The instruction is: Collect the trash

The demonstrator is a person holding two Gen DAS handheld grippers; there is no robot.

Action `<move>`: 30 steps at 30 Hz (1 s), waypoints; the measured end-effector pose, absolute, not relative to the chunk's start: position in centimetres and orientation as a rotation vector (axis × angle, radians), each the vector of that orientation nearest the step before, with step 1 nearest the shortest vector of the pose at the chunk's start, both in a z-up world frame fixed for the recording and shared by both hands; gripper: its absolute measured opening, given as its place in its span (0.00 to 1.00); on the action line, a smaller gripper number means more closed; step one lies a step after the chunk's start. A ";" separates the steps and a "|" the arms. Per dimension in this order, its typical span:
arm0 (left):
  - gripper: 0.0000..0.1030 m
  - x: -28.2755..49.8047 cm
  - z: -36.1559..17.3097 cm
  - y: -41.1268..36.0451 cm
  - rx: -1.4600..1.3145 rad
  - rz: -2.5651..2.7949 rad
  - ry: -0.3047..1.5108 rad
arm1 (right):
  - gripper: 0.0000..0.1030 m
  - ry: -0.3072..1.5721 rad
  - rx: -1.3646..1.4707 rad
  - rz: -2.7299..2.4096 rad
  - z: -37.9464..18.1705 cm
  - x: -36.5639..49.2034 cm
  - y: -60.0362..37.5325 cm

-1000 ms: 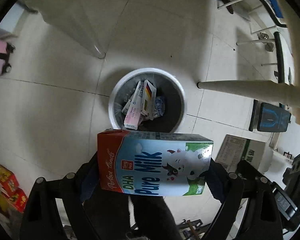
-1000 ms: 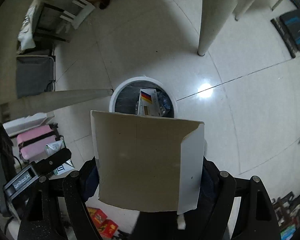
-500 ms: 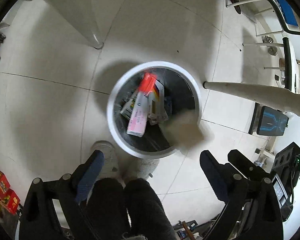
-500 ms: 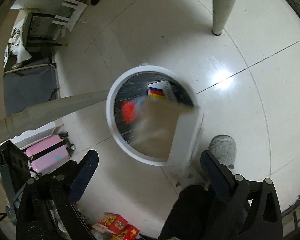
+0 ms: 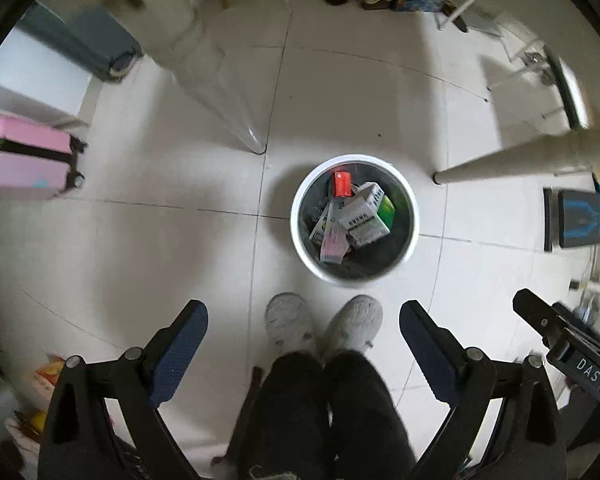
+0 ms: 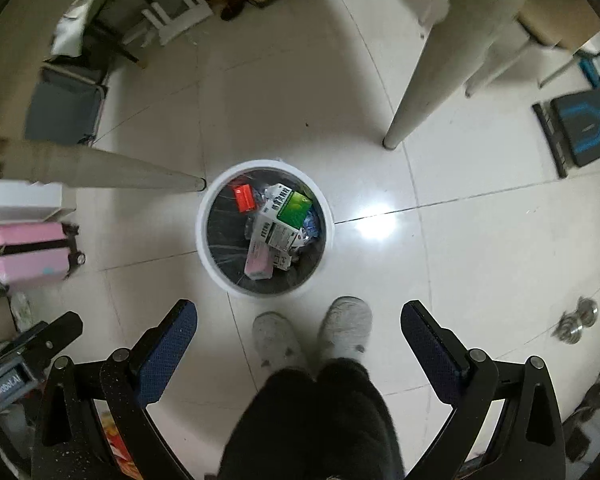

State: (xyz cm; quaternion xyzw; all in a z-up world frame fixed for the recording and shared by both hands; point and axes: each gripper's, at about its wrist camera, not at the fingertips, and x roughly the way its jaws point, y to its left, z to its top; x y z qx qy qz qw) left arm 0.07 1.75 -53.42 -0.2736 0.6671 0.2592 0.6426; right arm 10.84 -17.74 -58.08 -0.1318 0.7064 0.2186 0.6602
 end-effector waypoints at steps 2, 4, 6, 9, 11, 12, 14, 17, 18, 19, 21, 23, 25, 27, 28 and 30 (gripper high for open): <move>0.95 -0.4 -50.2 0.9 -0.595 0.575 1.516 | 1.00 1.578 -0.333 0.517 -54.5 10.0 -18.1; 0.95 -0.6 -47.4 0.3 -0.568 0.564 1.504 | 1.00 1.564 -0.355 0.539 -51.3 9.3 -18.7; 0.95 -0.9 -44.1 -0.5 -0.550 0.549 1.488 | 1.00 1.550 -0.361 0.568 -47.3 8.6 -19.4; 0.95 -1.2 -40.0 -1.5 -0.549 0.521 1.467 | 1.00 1.543 -0.356 0.600 -42.7 7.4 -20.1; 0.95 -1.6 -37.6 -2.1 -0.562 0.502 1.455 | 1.00 1.537 -0.345 0.630 -39.1 6.7 -20.9; 0.95 -1.9 -36.2 -2.3 -0.572 0.490 1.444 | 1.00 1.534 -0.344 0.645 -37.3 6.4 -21.3; 0.95 -2.3 -33.9 -2.8 -0.585 0.466 1.425 | 1.00 1.527 -0.330 0.670 -34.3 5.9 -21.9; 0.95 -2.9 -30.2 -3.6 -0.598 0.434 1.389 | 1.00 1.528 -0.300 0.715 -29.6 5.5 -23.1; 0.95 -2.9 -29.2 -4.0 -0.607 0.422 1.379 | 1.00 1.526 -0.291 0.726 -28.3 5.4 -23.5; 0.95 -3.1 -28.2 -4.1 -0.616 0.410 1.368 | 1.00 1.526 -0.282 0.738 -27.0 5.3 -24.0; 0.95 -3.4 -26.3 -4.2 -0.632 0.387 1.344 | 1.00 1.525 -0.267 0.762 -24.7 4.9 -24.7; 0.95 -3.9 -24.4 -4.4 -0.639 0.367 1.319 | 1.00 1.519 -0.248 0.791 -22.1 4.6 -25.4; 0.95 -4.0 -22.9 -4.6 -0.653 0.350 1.295 | 1.00 1.510 -0.227 0.817 -19.4 4.2 -26.1; 0.95 -4.4 -21.2 -4.6 -0.664 0.337 1.271 | 1.00 1.497 -0.219 0.833 -17.8 3.9 -26.4; 0.95 -4.6 -20.5 -4.7 -0.669 0.328 1.258 | 1.00 1.493 -0.208 0.848 -16.6 3.7 -26.7; 0.95 -4.9 -19.4 -4.9 -0.667 0.318 1.241 | 1.00 1.486 -0.198 0.866 -15.4 3.6 -27.0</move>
